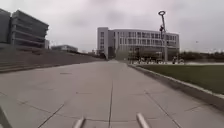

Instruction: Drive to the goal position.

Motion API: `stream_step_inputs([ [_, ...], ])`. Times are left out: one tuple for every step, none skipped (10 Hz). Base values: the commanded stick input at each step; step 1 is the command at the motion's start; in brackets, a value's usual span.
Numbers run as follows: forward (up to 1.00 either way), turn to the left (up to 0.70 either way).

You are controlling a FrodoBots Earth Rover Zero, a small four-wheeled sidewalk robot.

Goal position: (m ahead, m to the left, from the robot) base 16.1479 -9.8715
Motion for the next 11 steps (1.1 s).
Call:
stream_step_inputs([
  [0.7, 0.0],
  [0.7, 0.0],
  [0.7, 0.0],
  [0.7, 0.0],
  [0.7, 0.0],
  [0.7, 0.0],
  [0.7, 0.0],
  [0.7, 0.0],
  [0.7, 0.0],
  [0.7, 0.0],
  [0.7, 0.0],
])
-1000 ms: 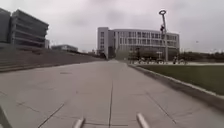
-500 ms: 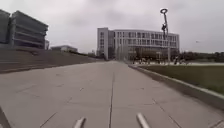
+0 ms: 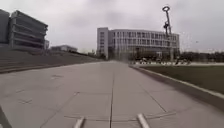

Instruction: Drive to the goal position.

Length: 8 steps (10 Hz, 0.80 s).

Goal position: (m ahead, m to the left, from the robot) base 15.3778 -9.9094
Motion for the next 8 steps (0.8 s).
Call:
stream_step_inputs([
  [0.7, 0.0],
  [0.7, 0.0],
  [0.7, 0.0],
  [0.7, 0.0],
  [0.7, 0.0],
  [0.7, 0.0],
  [0.7, 0.0],
  [0.7, 0.0],
])
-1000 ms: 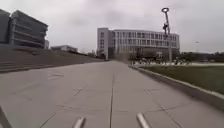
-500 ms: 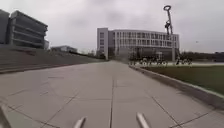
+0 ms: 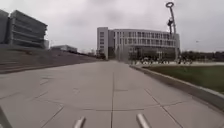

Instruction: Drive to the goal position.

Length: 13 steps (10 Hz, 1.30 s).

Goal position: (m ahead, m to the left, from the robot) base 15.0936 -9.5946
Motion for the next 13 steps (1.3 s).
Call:
stream_step_inputs([
  [0.7, 0.0],
  [0.7, 0.0],
  [0.7, 0.0],
  [0.7, 0.0],
  [0.7, 0.0],
  [0.7, 0.0],
  [0.7, 0.0],
  [0.7, 0.0],
  [0.7, 0.0],
  [0.7, 0.0],
  [0.7, 0.0],
  [0.7, 0.0],
  [0.7, 0.0],
])
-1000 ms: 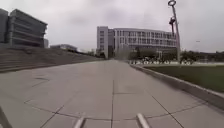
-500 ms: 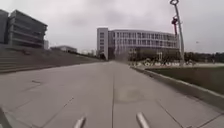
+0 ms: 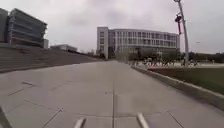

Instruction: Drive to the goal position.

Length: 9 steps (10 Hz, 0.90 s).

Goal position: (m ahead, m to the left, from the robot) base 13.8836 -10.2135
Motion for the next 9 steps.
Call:
stream_step_inputs([
  [0.7, 0.0],
  [0.7, 0.0],
  [0.7, 0.0],
  [0.7, 0.0],
  [0.7, 0.0],
  [0.7, 0.0],
  [0.7, 0.0],
  [0.7, 0.0],
  [0.7, 0.0],
])
